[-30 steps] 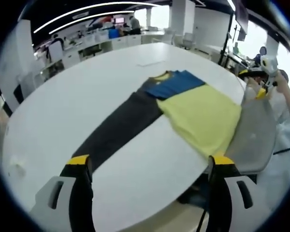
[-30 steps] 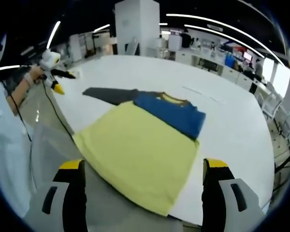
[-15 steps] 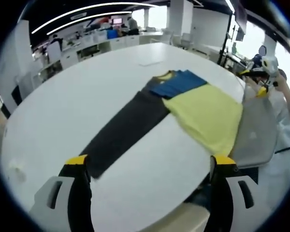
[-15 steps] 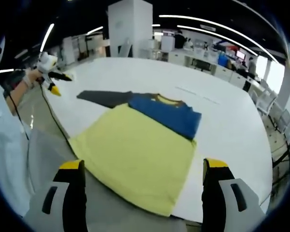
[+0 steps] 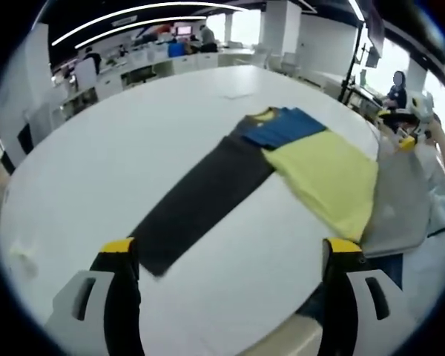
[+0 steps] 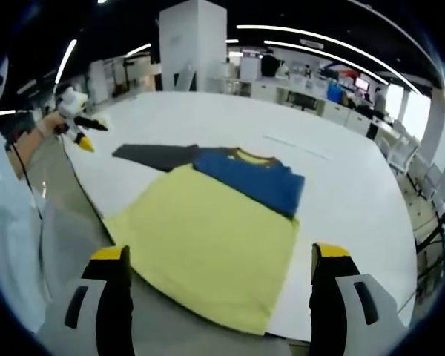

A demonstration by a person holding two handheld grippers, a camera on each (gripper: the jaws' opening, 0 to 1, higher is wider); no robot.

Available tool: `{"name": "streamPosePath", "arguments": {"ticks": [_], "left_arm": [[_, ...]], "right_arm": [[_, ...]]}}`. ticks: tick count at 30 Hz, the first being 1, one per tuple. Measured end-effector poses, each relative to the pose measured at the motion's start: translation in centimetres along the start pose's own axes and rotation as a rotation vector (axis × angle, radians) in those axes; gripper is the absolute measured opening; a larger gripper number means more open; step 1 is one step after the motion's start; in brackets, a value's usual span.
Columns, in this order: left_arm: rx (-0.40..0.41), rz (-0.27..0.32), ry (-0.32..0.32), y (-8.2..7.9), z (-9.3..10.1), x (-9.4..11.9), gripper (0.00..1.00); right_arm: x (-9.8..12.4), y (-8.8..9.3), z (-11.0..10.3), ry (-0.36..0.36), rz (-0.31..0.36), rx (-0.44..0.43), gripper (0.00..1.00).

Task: Fold the garment on the visible template until the final outline fits inside the template.

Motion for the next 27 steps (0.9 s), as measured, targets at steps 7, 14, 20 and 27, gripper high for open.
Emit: {"name": "streamPosePath", "arguments": {"ticks": [7, 14, 20, 27], "left_arm": [[0.019, -0.005, 0.002, 0.1, -1.3, -0.6, 0.99], [0.038, -0.009, 0.004, 0.1, -2.3, -1.3, 0.99], [0.069, -0.016, -0.001, 0.4, -3.5, -1.8, 0.98], [0.078, -0.058, -0.01, 1.3, -4.6, -2.9, 0.95]], "right_arm": [[-0.1, 0.0, -0.2, 0.008, -0.005, -0.014, 1.0], [0.2, 0.1, -0.4, 0.012, -0.006, -0.019, 1.0], [0.3, 0.1, -0.6, 0.012, -0.008, -0.018, 1.0], [0.2, -0.1, -0.8, 0.017, -0.009, -0.01, 1.0]]}}
Point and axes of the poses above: the point that each gripper's makers call its tool centre point, and the gripper's own axes: x roughly backward along the fingers, z roughly to its right, y roughly out of its underside, the point moved 6 cm from there along x, roughly backward along the fingers, and after that the axes turned 6 degrees about -z, right-handed, at the moved point
